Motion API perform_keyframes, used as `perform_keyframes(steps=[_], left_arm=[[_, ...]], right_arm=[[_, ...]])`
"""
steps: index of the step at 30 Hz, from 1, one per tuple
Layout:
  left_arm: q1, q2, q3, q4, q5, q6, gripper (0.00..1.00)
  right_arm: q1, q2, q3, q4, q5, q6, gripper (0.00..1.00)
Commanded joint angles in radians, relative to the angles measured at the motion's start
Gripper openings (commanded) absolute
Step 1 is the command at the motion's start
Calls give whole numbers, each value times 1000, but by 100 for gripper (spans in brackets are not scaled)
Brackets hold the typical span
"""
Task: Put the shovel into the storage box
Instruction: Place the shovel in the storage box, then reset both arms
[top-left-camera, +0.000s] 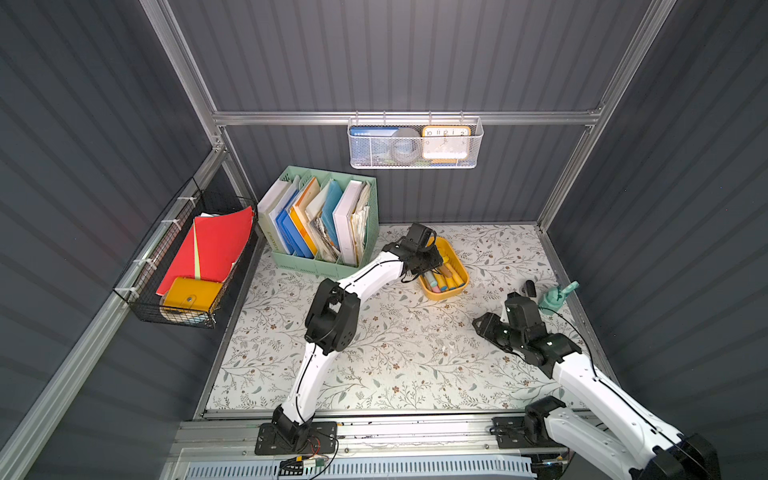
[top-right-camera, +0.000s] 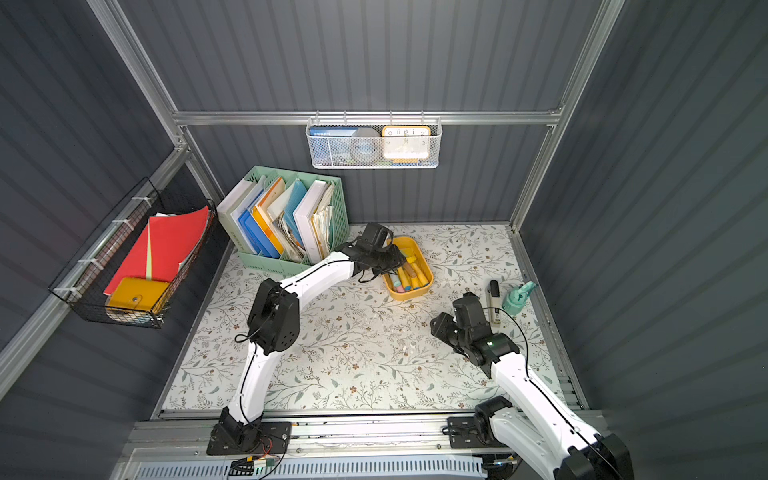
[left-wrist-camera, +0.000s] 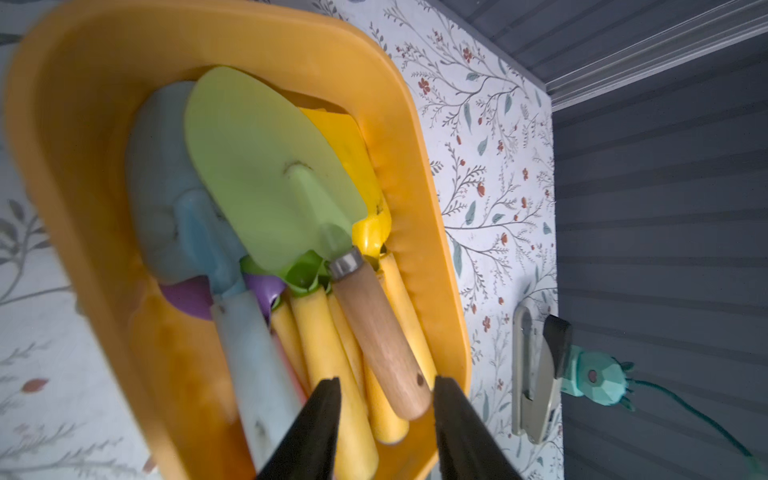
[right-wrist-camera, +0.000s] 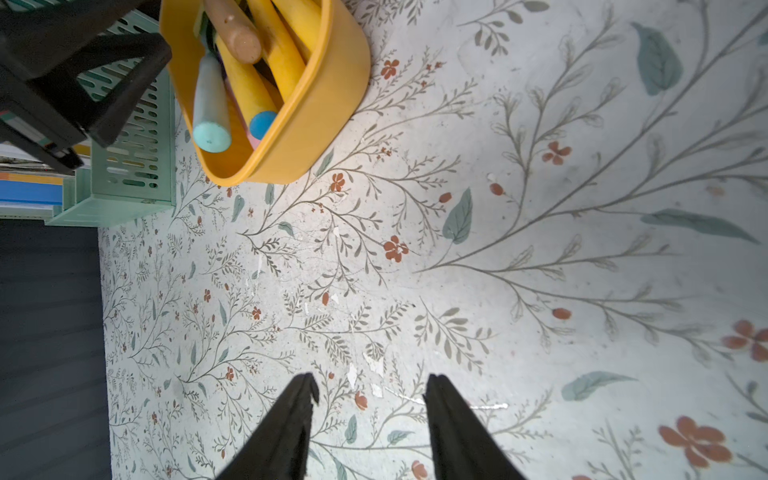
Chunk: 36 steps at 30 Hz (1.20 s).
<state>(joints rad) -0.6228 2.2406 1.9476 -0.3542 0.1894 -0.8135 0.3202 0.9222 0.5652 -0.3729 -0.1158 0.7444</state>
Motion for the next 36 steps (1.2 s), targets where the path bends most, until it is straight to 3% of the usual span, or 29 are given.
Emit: perform_keyframes(steps=[1,5,8,9,11,12,13,14,21,27,30,36], left_arm=[[1,-154,-90,52,-21,94,46],[4,-300,-259,67,-82,158,56],[9,-419,-390,61,-173,186,70],[14,-460,-439,68,-202,193,76],[27,-534,-519,83,-249,210,99],[35,-567,-573,79,-280,218,100],[43,-595,-599,72,-307,222,100],[54,-625,-628,63,-338,231,100],[186,-822,-824,90,-476,296,100],[384,-905,-997,254,-541,412,100],[500,-897,-1044,311,-539,453,100],[625,-862,-1179,538,-627,540,100]], right_arm=[[-3,35,81,-23,-25,-73,52],[-1,82,147,-14,-10,-104,58],[-1,128,198,-18,22,-128,60],[-1,145,215,-20,37,-136,60],[-1,171,247,-21,63,-150,61],[0,185,262,-20,79,-159,62],[-1,196,275,-20,97,-164,93],[-1,208,290,-19,117,-172,99],[-1,243,341,8,326,-226,99],[-1,226,229,203,574,-331,99],[-1,231,113,401,673,-421,99],[-5,331,68,469,846,-479,99]])
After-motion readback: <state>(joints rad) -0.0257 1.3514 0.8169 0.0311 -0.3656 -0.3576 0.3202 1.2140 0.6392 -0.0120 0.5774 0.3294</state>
